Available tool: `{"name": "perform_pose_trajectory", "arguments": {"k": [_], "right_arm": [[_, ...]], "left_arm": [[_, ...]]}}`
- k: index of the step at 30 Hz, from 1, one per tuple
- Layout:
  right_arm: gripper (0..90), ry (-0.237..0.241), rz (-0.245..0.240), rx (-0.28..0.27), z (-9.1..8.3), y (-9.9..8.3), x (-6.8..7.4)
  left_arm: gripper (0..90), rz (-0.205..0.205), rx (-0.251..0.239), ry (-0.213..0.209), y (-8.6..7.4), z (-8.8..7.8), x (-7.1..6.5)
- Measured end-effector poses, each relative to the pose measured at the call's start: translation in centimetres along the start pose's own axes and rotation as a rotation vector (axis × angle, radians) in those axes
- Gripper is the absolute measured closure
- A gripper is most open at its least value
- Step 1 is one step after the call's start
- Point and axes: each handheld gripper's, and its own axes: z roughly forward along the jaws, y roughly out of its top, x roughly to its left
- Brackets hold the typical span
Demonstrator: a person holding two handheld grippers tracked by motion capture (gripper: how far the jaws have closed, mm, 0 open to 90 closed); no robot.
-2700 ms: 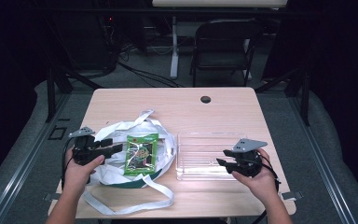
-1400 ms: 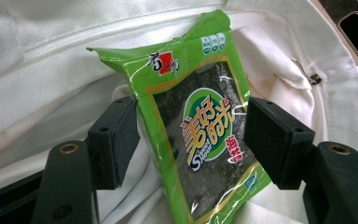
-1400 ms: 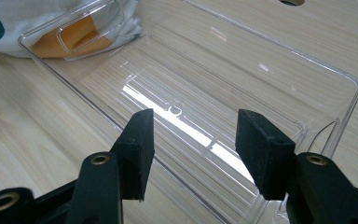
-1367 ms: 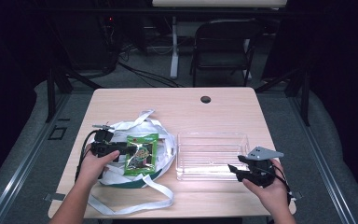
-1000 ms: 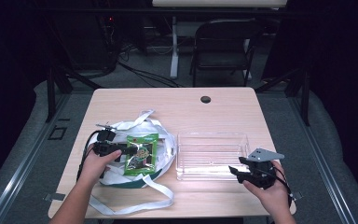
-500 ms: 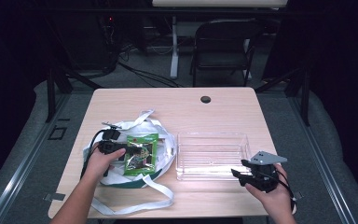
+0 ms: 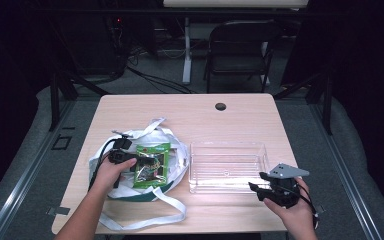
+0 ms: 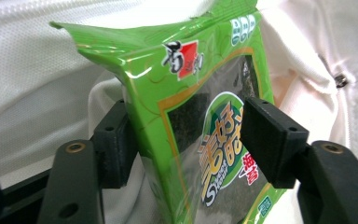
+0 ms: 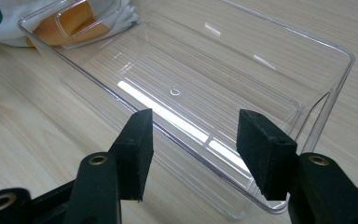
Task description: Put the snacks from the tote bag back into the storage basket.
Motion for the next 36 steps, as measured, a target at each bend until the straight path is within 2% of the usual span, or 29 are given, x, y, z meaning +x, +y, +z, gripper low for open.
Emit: {"name": "perform_pose_trajectory", "arguments": {"k": [9, 14, 17, 20, 22, 23, 25, 29, 36], "right_arm": [[46.1, 0.002, 0.000, 0.001, 0.1, -0.1, 0.0], [46.1, 0.002, -0.003, 0.001, 0.2, -0.1, 0.0], [46.1, 0.004, -0.004, 0.000, 0.2, -0.1, 0.0], [46.1, 0.003, -0.004, -0.001, 0.2, -0.1, 0.0], [46.1, 0.005, -0.006, -0.001, 0.2, -0.1, 0.0], [46.1, 0.004, -0.004, 0.001, 0.2, -0.1, 0.0], [46.1, 0.005, -0.003, 0.001, 0.3, -0.1, 0.0], [46.1, 0.008, -0.008, 0.003, 0.4, -0.1, -0.1], [46.1, 0.017, -0.003, -0.004, 0.7, 0.0, -0.1]], "left_arm": [[43.8, 0.001, -0.003, -0.018, 0.0, -0.1, 0.1], [50.0, 0.018, 0.004, -0.012, 0.1, -0.6, 0.1], [53.4, 0.010, 0.002, -0.023, 0.1, -0.8, 0.0], [55.1, 0.036, 0.009, -0.022, 0.1, -0.9, -0.1], [55.9, 0.030, 0.010, -0.027, 0.1, -1.0, -0.2], [56.4, 0.052, 0.010, -0.035, 0.1, -1.1, -0.2], [58.4, 0.060, 0.014, -0.044, 0.1, -1.3, -0.2], [62.1, 0.049, 0.001, -0.070, 0.0, -1.7, -0.2], [65.8, 0.059, -0.002, -0.093, -0.2, -2.2, -0.3]]}}
